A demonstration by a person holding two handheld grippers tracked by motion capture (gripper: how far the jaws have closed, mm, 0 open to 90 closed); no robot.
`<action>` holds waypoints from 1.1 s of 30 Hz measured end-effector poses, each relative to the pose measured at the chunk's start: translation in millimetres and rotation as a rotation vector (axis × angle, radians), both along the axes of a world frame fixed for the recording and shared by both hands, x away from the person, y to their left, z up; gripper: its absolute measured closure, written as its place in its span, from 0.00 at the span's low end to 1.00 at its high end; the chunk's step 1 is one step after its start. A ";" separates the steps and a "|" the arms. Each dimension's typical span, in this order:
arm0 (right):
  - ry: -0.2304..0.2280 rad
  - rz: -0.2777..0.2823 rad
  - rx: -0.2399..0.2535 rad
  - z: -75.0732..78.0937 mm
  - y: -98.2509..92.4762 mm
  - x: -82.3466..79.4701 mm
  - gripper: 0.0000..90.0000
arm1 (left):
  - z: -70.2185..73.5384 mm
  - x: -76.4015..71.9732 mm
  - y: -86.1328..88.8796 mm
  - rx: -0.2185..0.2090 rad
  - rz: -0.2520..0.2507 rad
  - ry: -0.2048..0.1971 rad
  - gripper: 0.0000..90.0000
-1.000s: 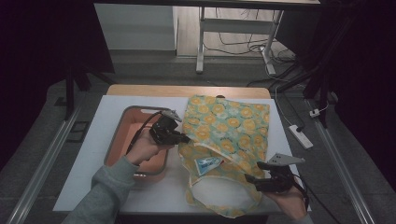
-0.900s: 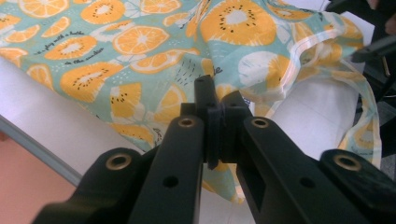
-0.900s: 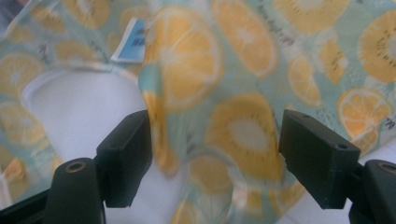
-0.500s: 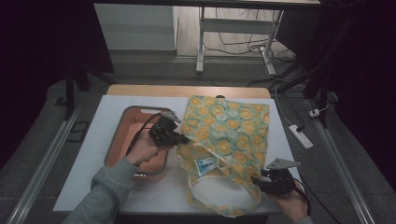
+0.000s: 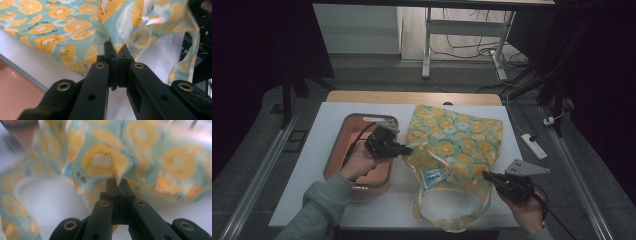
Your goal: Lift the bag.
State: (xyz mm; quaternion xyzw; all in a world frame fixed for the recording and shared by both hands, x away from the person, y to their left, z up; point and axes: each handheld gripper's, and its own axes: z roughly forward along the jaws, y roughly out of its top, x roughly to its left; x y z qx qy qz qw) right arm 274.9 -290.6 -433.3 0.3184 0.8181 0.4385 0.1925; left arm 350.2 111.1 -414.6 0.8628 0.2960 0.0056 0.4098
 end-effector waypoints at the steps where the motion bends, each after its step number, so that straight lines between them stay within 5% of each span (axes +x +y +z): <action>1: -0.025 -0.001 0.019 7.1 -0.6 0.2 1.00 | 1.0 -0.4 1.0 -0.004 0.003 -0.005 0.99; 11: -0.097 0.012 0.084 42.0 2.6 28.6 1.00 | 17.6 7.4 17.1 -0.070 0.034 -0.030 0.99; 20: -0.212 0.015 0.129 91.2 6.9 37.8 1.00 | 45.7 13.8 37.4 -0.149 0.074 -0.076 0.99; 33: -0.343 -0.011 0.208 157.7 1.5 51.2 1.00 | 81.2 31.7 58.6 -0.308 0.128 -0.111 0.99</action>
